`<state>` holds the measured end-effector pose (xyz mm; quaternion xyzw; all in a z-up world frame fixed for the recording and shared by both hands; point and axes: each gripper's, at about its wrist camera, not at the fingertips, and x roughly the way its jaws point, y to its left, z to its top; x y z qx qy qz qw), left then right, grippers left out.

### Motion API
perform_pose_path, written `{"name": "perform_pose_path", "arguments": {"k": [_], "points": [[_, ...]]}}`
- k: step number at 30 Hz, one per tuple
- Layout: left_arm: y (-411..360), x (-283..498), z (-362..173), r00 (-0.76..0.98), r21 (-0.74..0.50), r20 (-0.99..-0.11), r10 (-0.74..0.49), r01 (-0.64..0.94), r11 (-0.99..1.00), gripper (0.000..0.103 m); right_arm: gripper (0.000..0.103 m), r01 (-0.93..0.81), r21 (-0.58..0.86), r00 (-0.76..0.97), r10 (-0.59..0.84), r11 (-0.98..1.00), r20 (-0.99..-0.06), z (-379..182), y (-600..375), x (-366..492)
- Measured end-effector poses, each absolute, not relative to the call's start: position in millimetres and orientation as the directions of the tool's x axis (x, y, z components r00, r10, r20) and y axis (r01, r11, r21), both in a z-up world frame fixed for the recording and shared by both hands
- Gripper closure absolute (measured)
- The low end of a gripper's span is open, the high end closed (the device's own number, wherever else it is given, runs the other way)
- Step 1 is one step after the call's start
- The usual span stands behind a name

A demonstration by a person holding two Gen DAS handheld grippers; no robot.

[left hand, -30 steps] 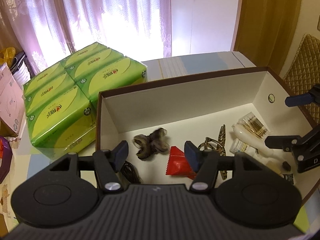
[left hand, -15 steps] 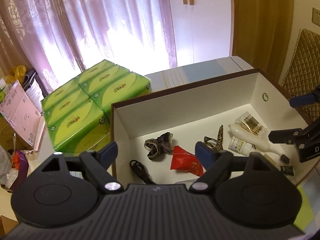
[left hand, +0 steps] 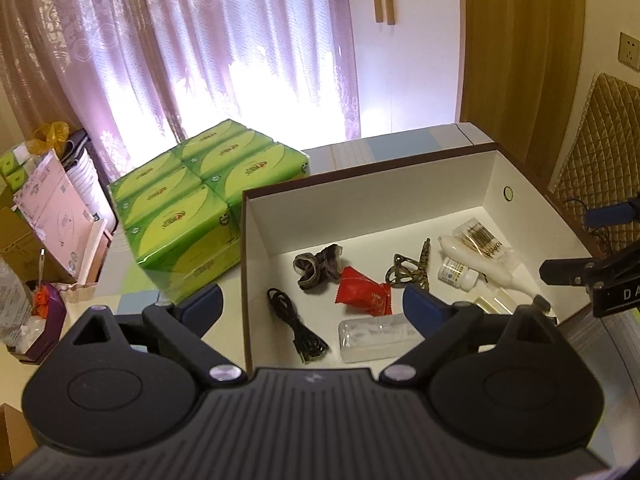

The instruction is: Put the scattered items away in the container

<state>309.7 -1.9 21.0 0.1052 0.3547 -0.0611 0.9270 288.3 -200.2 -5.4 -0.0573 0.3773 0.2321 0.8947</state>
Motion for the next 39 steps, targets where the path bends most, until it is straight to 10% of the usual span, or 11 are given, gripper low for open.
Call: {"name": "perform_pose_path", "arguments": {"k": [39], "points": [[-9, 169, 68, 0.78, 0.061, -0.626, -0.002, 0.052, 0.997, 0.001, 0.0, -0.433, 0.142, 0.622, 0.409, 0.89, -0.668, 38, -226, 171]]}}
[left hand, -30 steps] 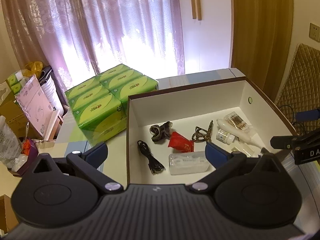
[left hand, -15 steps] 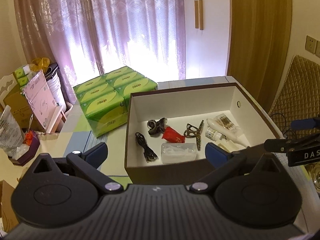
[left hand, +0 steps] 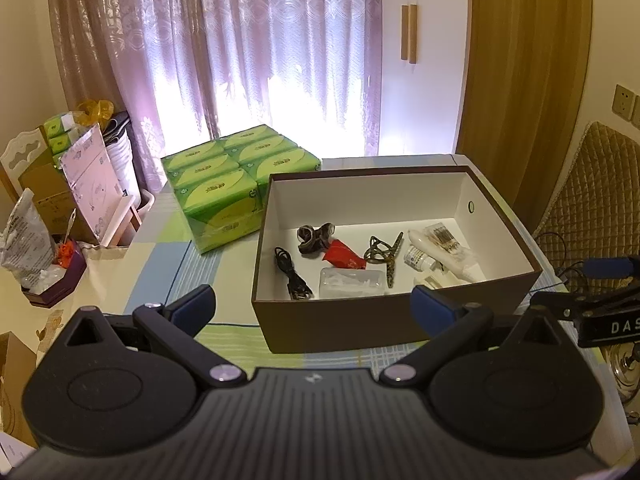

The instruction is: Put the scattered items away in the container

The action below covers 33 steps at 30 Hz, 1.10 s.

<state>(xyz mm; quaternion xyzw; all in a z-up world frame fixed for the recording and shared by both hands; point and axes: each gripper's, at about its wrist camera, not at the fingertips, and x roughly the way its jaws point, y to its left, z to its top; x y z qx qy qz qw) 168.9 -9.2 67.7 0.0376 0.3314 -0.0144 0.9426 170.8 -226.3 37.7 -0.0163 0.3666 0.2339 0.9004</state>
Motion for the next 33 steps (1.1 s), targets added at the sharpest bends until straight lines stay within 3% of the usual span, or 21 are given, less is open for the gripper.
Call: {"name": "perform_pose_path", "arguments": {"k": [33], "points": [[-35, 120, 59, 0.755, 0.126, -0.655, 0.029, 0.071, 0.989, 0.001, 0.0, -0.458, 0.121, 0.611, 0.411, 0.881, -0.676, 34, -232, 114]]}}
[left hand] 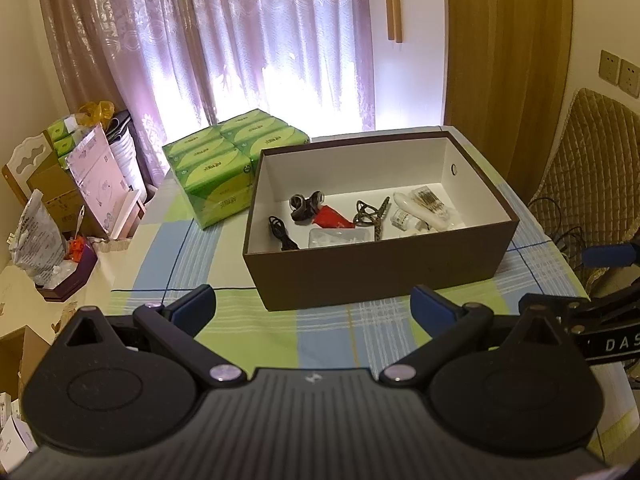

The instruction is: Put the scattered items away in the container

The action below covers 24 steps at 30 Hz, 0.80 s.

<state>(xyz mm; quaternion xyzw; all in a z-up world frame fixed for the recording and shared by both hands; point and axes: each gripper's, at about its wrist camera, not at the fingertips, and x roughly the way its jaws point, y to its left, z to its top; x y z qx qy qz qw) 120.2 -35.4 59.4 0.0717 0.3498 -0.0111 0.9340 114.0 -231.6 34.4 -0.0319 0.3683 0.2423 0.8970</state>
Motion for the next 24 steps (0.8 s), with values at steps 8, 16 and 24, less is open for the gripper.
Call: {"name": "perform_pose_path", "arguments": {"k": [8, 16, 24], "points": [[-40, 119, 54, 0.745, 0.13, -0.666, 0.029, 0.077, 0.989, 0.001, 0.0, -0.452, 0.122, 0.618, 0.41, 0.883, -0.671, 33, -233, 114], [-38, 118, 48, 0.733, 0.122, -0.679, 0.029, 0.074, 0.99, 0.001, 0.0, -0.467, 0.11, 0.618, 0.413, 0.877, -0.669, 35, -229, 113], [-35, 117, 44, 0.721, 0.116, -0.692, 0.033, 0.065, 0.991, 0.001, 0.0, -0.478, 0.113, 0.611, 0.422, 0.871, -0.67, 34, -223, 113]]}}
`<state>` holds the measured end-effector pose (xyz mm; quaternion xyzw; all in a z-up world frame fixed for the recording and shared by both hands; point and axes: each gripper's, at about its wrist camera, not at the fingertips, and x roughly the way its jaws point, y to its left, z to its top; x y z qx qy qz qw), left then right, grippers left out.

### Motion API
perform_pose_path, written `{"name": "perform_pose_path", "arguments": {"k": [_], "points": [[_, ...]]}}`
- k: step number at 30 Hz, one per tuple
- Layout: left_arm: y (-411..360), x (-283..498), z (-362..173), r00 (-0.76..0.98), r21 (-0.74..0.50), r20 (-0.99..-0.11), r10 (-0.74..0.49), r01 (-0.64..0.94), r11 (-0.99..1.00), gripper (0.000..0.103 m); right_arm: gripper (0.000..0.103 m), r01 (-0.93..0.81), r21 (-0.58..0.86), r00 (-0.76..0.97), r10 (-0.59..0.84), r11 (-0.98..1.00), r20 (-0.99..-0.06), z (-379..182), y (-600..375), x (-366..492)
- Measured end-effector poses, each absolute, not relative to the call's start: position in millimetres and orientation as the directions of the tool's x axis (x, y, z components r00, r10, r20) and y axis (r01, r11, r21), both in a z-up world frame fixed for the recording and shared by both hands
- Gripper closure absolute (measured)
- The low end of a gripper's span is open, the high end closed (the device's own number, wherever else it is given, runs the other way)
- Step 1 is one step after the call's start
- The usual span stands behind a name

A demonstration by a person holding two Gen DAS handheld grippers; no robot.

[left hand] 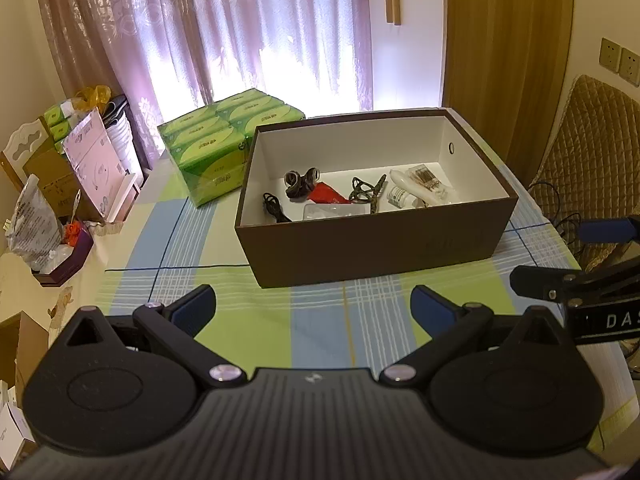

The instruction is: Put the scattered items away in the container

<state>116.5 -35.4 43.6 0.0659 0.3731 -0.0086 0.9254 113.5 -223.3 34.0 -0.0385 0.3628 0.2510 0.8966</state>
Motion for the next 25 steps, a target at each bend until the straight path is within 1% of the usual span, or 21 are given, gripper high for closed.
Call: {"name": "perform_pose_path", "arguments": {"k": [16, 25], "points": [[-34.7, 120.4, 36.8, 0.703, 0.11, -0.711, 0.032, 0.065, 0.992, 0.001, 0.0, -0.476, 0.117, 0.604, 0.421, 0.871, -0.677, 32.5, -219.6, 112.0], [-35.3, 119.3, 36.3, 0.71, 0.114, -0.703, 0.024, 0.08, 0.99, 0.001, 0.0, -0.476, 0.112, 0.604, 0.417, 0.872, -0.679, 31.6, -216.8, 113.1]]}}
